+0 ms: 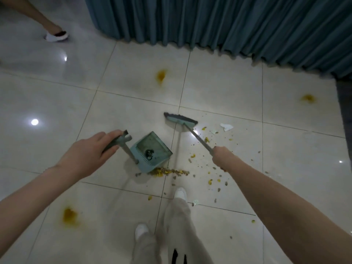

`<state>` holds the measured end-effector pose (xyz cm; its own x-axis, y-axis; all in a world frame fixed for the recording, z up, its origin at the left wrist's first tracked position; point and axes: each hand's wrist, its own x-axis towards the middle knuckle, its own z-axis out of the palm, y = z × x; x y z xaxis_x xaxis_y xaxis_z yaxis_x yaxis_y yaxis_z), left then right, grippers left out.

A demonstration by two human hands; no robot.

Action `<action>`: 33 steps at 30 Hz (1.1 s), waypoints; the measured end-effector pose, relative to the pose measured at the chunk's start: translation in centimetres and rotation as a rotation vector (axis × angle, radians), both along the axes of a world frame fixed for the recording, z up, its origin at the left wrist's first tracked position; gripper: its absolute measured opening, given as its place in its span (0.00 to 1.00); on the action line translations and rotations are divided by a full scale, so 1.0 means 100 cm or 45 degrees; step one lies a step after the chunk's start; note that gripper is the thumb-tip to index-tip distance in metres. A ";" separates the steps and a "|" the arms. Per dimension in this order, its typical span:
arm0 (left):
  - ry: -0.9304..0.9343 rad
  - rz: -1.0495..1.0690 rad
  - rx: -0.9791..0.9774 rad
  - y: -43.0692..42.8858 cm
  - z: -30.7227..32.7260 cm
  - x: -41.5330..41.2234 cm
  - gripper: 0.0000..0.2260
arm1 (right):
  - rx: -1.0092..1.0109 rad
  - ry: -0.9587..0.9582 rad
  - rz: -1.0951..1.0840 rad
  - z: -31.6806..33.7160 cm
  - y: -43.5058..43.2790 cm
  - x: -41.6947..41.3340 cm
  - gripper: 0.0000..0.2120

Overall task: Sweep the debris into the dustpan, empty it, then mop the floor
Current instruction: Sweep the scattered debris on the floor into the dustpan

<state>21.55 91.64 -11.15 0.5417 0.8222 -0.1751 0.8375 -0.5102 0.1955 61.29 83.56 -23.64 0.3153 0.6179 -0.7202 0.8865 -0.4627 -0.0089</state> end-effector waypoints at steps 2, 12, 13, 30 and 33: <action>-0.029 -0.042 0.027 -0.006 0.002 -0.006 0.20 | -0.043 0.012 0.040 0.010 -0.039 -0.007 0.13; -0.122 -0.211 0.064 -0.058 0.017 -0.062 0.18 | -0.205 0.041 -0.053 0.066 -0.237 -0.079 0.17; -0.121 -0.222 0.062 -0.062 0.019 -0.065 0.18 | -0.203 0.025 -0.059 0.069 -0.250 -0.084 0.17; -0.100 -0.407 0.077 -0.067 0.026 -0.017 0.18 | 0.091 0.068 -0.361 0.094 -0.213 -0.005 0.13; -0.107 -0.433 0.087 -0.051 0.025 0.016 0.18 | 0.163 0.000 -0.382 0.080 -0.159 0.037 0.12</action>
<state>23.13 86.59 -8.68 0.7967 0.6003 -0.0696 0.5998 -0.7715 0.2123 65.02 67.68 -15.66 0.4970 0.5828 -0.6429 0.7107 -0.6985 -0.0838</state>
